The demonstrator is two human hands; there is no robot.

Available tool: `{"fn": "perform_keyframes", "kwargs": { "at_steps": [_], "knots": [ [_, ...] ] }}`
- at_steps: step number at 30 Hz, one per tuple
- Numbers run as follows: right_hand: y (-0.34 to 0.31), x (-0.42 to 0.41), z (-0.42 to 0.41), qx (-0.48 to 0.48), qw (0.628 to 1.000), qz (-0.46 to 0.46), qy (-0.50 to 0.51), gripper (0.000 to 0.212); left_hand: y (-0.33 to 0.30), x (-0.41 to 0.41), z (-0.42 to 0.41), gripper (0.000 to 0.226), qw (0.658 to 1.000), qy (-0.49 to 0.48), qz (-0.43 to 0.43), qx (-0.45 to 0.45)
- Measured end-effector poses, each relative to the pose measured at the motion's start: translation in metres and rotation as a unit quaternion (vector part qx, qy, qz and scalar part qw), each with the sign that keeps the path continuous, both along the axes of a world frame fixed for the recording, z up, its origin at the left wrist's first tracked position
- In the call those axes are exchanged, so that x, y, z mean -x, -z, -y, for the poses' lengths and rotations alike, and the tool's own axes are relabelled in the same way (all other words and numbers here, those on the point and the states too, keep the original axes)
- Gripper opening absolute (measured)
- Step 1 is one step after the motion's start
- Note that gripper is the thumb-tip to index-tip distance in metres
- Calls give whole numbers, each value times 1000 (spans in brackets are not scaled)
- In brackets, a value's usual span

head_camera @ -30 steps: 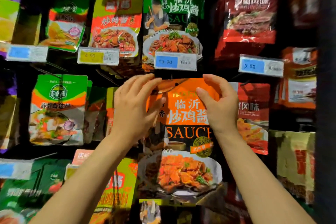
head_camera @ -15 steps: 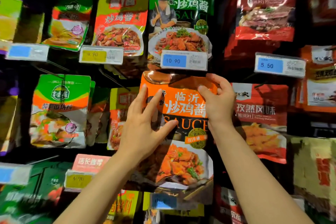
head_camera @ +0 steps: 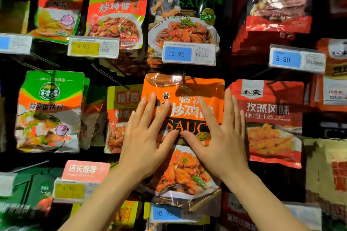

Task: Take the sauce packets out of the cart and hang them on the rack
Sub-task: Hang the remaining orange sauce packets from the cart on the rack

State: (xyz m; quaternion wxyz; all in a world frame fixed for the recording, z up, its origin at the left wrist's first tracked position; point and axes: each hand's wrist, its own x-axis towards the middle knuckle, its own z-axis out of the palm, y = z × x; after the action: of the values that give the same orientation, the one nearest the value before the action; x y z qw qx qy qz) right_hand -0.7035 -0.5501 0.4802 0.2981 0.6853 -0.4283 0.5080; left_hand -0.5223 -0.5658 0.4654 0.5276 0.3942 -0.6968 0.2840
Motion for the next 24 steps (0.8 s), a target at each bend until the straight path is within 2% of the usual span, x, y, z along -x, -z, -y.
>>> {"fn": "perform_keyframes", "kwargs": {
  "at_steps": [2,4,9,12,16,20,24],
  "knots": [
    [4,5,0,0,998,-62,17,86,5,-4,0,61,998,-5,59,14],
    [3,5,3,-6,994,-96,42,88,4,-8,5,61,997,-7,74,9],
    [-6,3,37,-115,978,-114,135,90,4,-1,43,65,991,-91,89,-46],
    [0,5,58,-140,974,-123,129,93,10,3,60,65,987,-113,92,-64],
    [4,0,54,-159,974,-113,115,91,12,0,58,64,989,-97,100,-57],
    [21,1,35,-91,991,-78,58,63,31,-13,27,57,985,-87,122,-89],
    [43,-12,11,-67,990,4,-127,35,67,-37,-36,35,992,-81,60,-78]
  ]
}}
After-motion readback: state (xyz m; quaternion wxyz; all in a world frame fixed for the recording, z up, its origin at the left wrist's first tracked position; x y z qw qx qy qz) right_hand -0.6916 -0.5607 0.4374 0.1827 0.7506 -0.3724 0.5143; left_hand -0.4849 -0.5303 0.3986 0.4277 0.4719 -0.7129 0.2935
